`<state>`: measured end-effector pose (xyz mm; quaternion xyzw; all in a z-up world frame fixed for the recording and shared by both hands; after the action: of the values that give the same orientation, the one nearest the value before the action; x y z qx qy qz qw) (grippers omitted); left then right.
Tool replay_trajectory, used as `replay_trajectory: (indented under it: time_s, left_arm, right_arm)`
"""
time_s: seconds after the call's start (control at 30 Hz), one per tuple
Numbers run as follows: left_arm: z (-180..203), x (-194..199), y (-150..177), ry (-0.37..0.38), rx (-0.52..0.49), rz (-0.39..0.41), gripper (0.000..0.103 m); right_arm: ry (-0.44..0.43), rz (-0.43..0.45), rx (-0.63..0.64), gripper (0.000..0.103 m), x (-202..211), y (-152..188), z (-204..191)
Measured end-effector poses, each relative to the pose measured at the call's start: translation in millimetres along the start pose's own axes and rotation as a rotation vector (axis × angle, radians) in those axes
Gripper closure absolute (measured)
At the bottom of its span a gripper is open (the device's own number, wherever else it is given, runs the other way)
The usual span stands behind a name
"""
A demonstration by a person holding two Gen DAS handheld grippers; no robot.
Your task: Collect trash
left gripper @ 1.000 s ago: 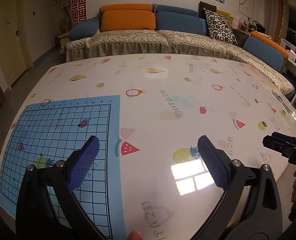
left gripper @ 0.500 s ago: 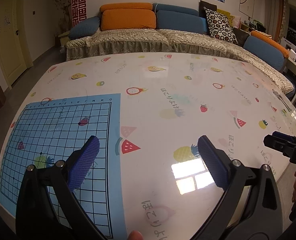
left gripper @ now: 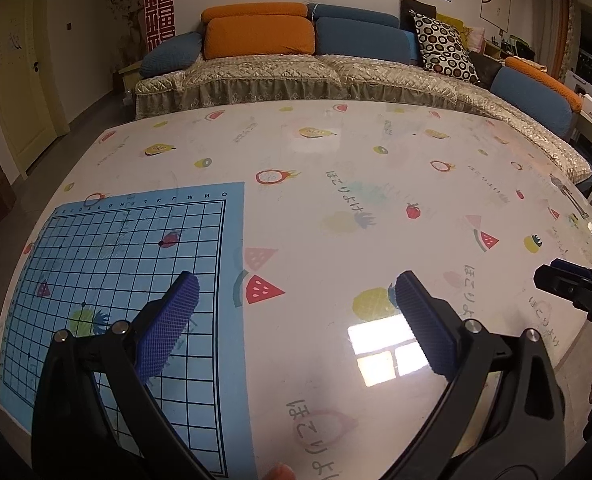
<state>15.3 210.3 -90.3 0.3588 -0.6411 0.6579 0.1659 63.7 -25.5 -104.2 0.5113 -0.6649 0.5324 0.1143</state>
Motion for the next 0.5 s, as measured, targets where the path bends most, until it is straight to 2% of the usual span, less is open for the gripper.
replay_trajectory:
  time_s: [0.33,0.5]
  left_arm:
    - [-1.2,-3.6,2.1,0.011,0.014,-0.005,0.007]
    - [-0.9,-8.2,2.7,-0.014,0.001,-0.015,0.007]
  right_arm:
    - [-0.006,-0.004,0.001,0.024,-2.1,1.9,-2.5]
    - [-0.007,-0.005,-0.003,0.024,-4.0,2.0,-2.4]
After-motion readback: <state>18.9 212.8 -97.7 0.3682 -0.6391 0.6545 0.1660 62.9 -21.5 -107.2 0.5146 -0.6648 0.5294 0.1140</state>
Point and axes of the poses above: each gripper's, at about its wrist camera, not at the fingertips, and x roughly against the way its jaws point, z to its right, y to its underside, the point moved 6 cm from there along -x, roughly the way its jaws point, and after that the axes turned 8 degrees about -y, right-handed, at the moved point
